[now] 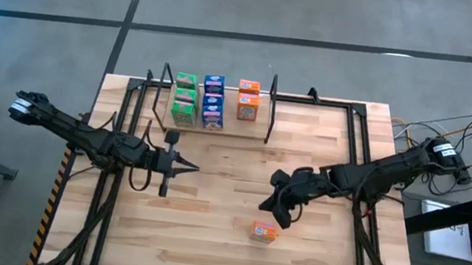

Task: Stack cereal on shelf
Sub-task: Put the orange cereal box on the shelf aligned with the other orange cereal box

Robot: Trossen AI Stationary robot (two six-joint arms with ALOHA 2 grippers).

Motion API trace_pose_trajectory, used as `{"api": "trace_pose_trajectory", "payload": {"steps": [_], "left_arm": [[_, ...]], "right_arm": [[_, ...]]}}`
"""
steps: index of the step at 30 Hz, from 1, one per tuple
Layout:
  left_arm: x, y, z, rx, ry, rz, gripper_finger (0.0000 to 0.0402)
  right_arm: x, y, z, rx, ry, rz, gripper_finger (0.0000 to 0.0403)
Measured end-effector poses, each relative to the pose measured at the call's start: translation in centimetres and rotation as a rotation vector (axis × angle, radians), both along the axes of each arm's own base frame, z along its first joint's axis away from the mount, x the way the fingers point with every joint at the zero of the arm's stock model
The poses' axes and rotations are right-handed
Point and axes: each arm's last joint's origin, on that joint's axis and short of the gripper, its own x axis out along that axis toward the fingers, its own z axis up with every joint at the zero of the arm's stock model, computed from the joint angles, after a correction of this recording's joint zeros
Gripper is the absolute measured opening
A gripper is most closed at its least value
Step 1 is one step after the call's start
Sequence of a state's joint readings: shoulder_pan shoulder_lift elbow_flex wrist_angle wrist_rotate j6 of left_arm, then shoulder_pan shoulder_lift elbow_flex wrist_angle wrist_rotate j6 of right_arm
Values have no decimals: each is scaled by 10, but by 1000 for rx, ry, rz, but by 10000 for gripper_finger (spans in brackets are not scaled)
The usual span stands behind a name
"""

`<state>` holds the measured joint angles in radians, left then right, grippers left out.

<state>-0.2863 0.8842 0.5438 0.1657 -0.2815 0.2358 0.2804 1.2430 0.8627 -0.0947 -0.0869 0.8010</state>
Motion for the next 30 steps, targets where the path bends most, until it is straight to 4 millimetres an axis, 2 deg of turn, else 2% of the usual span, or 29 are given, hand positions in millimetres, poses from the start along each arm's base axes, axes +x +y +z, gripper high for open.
{"api": "trace_pose_trajectory", "payload": {"steps": [3, 7, 13, 17, 23, 30], "left_arm": [[0, 0, 0, 15, 0, -2, 0], [0, 0, 0, 15, -1, -3, 0], [0, 0, 0, -28, 0, 5, 0], [0, 0, 0, -52, 0, 9, 0], [0, 0, 0, -111, -1, 19, 0], [1, 0, 0, -170, -7, 28, 0]], "right_arm": [[0, 4, 4, -8, 16, -14, 9], [0, 9, 22, -75, 19, -11, 9], [-10, 5, 34, -185, 208, -49, 9], [-14, 16, 42, -282, 273, 11, 9], [0, 42, 55, -439, 288, 46, 9], [20, 62, 54, -558, 464, 102, 9]]}}
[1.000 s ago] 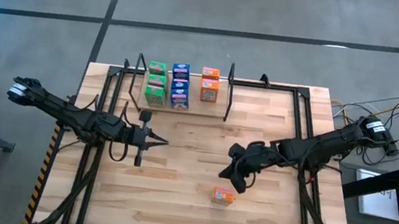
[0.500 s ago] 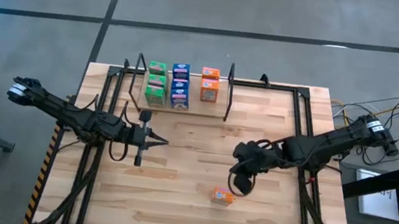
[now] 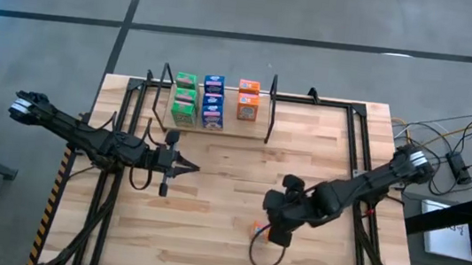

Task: Stack cereal on shelf
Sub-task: Put the orange cereal box on the shelf aligned with the other orange cereal box

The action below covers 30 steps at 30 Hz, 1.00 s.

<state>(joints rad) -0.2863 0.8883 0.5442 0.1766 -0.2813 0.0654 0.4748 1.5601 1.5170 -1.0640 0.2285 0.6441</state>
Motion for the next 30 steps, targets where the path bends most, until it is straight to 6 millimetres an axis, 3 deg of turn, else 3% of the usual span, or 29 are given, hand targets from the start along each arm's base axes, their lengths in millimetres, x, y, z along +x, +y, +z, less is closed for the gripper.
{"api": "trace_pose_trajectory", "payload": {"steps": [10, 14, 23, 30], "left_arm": [[0, 0, 0, -38, 2, 4, 0], [0, 0, 0, -36, 1, 4, 0], [1, 0, 0, 9, -7, -4, 0], [1, 0, 1, 8, -8, -4, 0]], "right_arm": [[13, 15, -1, -12, 84, 22, 10], [13, 15, -3, 16, 112, 10, 29], [12, 26, -5, 18, 104, 64, 169], [23, 45, -29, -17, 117, 144, 275]]}}
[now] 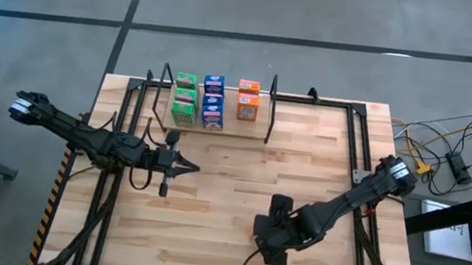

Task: Stack cereal on shelf
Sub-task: Put the orange cereal box on the shelf aligned with the other orange cereal box

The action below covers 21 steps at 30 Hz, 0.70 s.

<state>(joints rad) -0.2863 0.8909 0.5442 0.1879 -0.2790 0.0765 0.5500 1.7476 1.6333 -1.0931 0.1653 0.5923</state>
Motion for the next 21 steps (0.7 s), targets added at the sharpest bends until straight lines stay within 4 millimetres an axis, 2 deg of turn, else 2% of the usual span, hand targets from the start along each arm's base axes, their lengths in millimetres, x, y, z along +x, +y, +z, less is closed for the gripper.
{"api": "trace_pose_trajectory", "payload": {"steps": [5, 10, 13, 21], "left_arm": [[0, 0, 0, -7, 0, 1, 0], [0, 0, 0, -10, 1, 1, 0], [0, 0, 0, -12, 1, 1, 0], [0, 0, 0, -33, 2, 5, 0]], "right_arm": [[6, 4, -15, -6, 40, -40, 305], [9, 5, -22, -16, 60, -34, 302], [9, 5, -23, -17, 61, -32, 283], [9, 5, -23, -20, 61, -25, 201]]}}
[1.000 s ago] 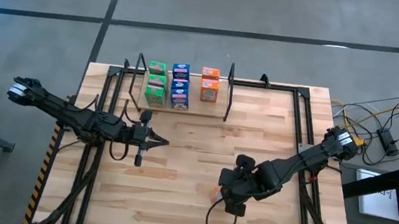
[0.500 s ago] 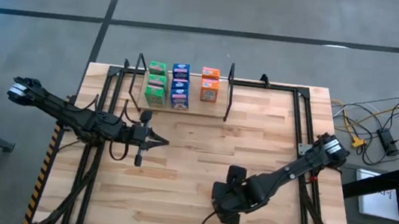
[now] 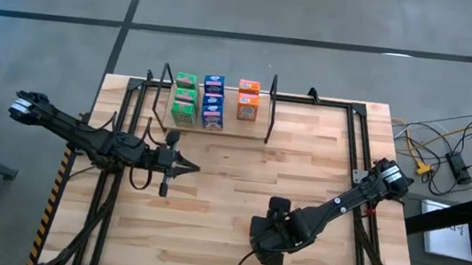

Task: Stack cereal on shelf
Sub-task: Put the orange cereal box on the shelf aligned with the other orange cereal box

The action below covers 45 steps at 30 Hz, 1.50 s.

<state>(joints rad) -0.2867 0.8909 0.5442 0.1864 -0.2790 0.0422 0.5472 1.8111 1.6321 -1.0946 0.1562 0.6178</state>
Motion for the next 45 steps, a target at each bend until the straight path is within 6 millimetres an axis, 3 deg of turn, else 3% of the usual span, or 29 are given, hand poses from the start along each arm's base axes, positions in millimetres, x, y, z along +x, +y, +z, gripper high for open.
{"api": "trace_pose_trajectory", "payload": {"steps": [10, 19, 24, 30, 34, 40, 45], "left_arm": [[0, 0, 2, -6, -18, 0, 0], [0, 0, 5, -15, -51, 0, 0], [-8, 2, 14, -9, -96, -2, 0], [-22, 6, 21, 10, -127, -4, 0], [-24, 7, 18, 38, -113, -5, 0], [-24, 7, 17, 47, -109, -6, 0], [-23, 7, 16, 43, -104, -5, 0]], "right_arm": [[1, -1, 0, -7, -3, 37, 138], [3, -21, 17, -4, -39, 74, 124], [9, -60, 39, -17, -99, 81, 124], [19, -130, 61, -83, -145, 81, 123], [30, -169, 87, -128, -221, 123, 123], [40, -213, 118, -218, -308, 152, 123], [47, -236, 121, -259, -279, 188, 123]]}}
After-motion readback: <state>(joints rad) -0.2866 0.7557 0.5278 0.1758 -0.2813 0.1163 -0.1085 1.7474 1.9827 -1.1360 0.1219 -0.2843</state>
